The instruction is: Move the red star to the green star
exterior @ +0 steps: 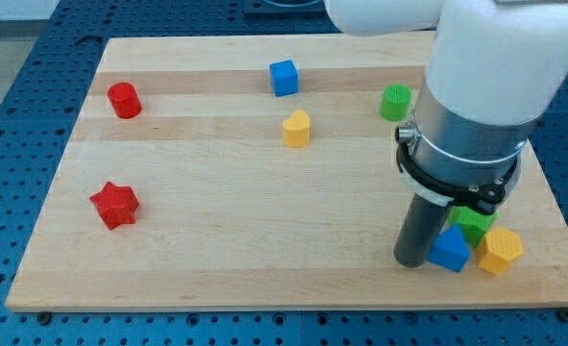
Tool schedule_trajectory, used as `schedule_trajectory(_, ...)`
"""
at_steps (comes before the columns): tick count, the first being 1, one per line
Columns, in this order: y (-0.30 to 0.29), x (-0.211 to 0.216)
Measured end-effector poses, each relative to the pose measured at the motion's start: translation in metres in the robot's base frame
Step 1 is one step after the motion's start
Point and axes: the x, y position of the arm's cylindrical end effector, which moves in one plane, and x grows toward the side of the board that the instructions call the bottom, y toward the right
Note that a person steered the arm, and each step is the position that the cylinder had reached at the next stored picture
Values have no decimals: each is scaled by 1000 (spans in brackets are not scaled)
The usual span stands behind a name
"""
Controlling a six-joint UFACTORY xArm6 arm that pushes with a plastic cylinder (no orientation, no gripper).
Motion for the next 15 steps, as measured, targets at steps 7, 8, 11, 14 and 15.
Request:
schedule_trajectory(7, -390, -104)
schedule_trajectory(8, -417, -62)
schedule_trajectory(11, -242, -91)
schedule_trajectory(14, -260, -114)
schedule_trajectory(15, -189, -115)
